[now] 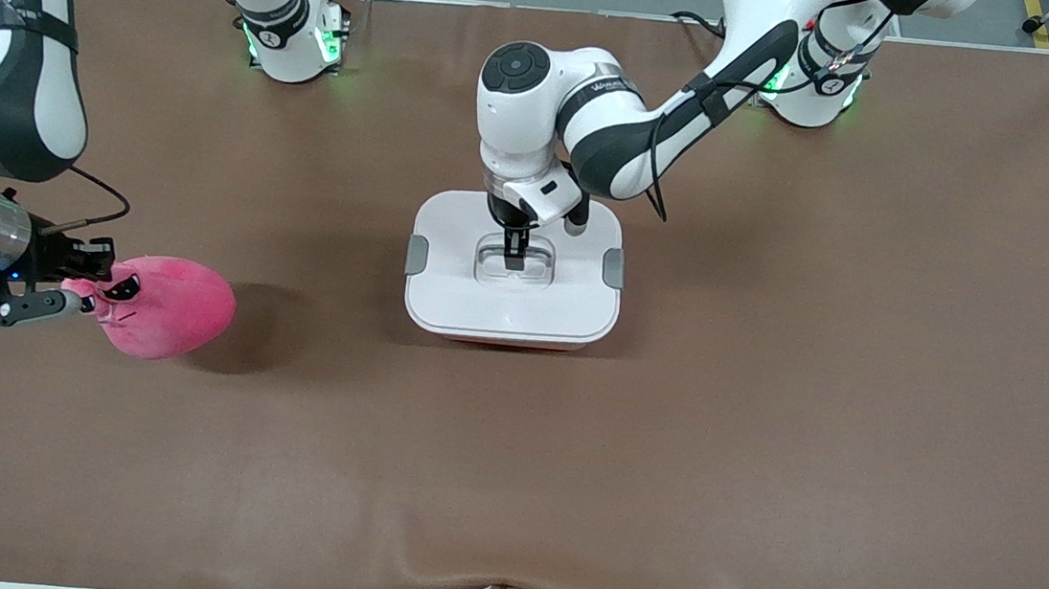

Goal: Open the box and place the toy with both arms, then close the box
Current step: 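Lift the white lid off with the left gripper and set it aside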

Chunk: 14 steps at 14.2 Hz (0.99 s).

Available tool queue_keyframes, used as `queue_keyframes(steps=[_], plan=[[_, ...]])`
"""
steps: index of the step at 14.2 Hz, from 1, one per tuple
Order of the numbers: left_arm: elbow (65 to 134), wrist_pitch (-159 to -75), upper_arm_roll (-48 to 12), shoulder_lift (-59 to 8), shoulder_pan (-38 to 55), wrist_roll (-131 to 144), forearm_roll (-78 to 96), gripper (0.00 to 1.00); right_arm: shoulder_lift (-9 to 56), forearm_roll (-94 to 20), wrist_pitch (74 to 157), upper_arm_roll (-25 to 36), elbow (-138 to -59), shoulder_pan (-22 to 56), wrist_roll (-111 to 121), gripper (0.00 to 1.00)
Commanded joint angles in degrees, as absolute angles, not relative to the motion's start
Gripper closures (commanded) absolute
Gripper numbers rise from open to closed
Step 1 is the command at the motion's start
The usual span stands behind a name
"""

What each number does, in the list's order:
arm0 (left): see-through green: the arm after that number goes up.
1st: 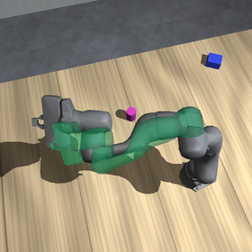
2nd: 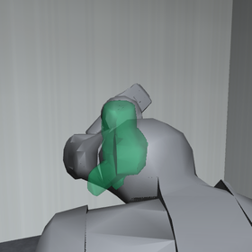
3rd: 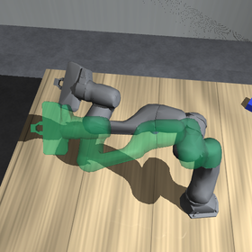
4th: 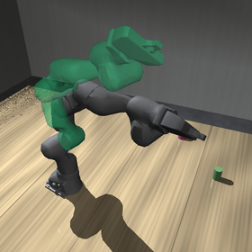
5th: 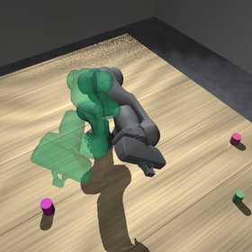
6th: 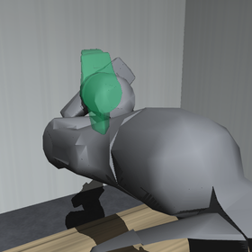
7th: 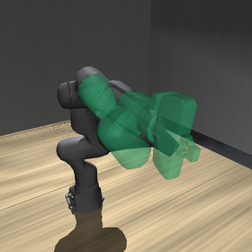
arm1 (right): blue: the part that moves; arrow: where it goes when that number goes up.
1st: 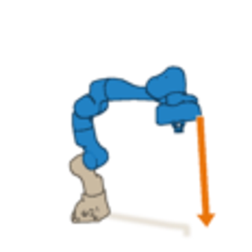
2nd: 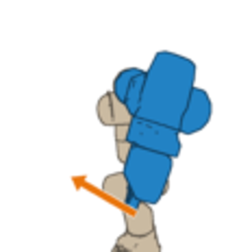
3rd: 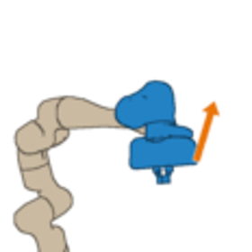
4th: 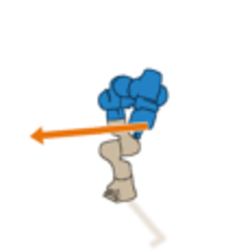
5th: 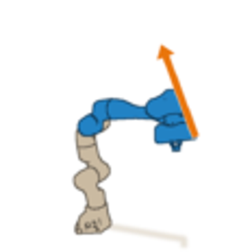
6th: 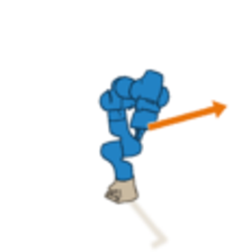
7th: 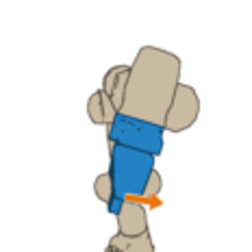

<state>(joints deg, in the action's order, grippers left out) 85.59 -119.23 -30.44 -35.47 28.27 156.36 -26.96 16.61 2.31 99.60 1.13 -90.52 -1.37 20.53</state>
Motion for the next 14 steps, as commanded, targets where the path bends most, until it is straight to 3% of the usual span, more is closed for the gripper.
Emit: queue_keyframes(steps=[1,3,6,7,14], plan=[[84.4,-120.0,-30.8,-36.3,28.6,160.0,-28.9,0.57,15.7,3.2,98.6,0.4,-88.3,-1.8,23.0,1.00],[84.4,-120.0,-30.8,-36.2,28.6,160.0,-28.8,0.75,15.7,3.2,96.3,0.4,-86.7,-1.6,23.0,1.00],[84.4,-120.0,-30.8,-35.9,28.5,160.0,-28.7,0.89,15.7,3.2,95.5,0.4,-86.2,-1.7,25.3,1.00],[84.4,-120.0,-30.8,-35.8,28.5,160.0,-28.6,0.99,15.7,3.2,95.4,0.4,-86.2,-1.7,28.3,1.00],[84.4,-119.1,-31.2,-33.4,27.9,160.0,-28.3,1.00,15.3,2.2,91.0,0.1,-84.0,-1.4,40.0,1.00]])
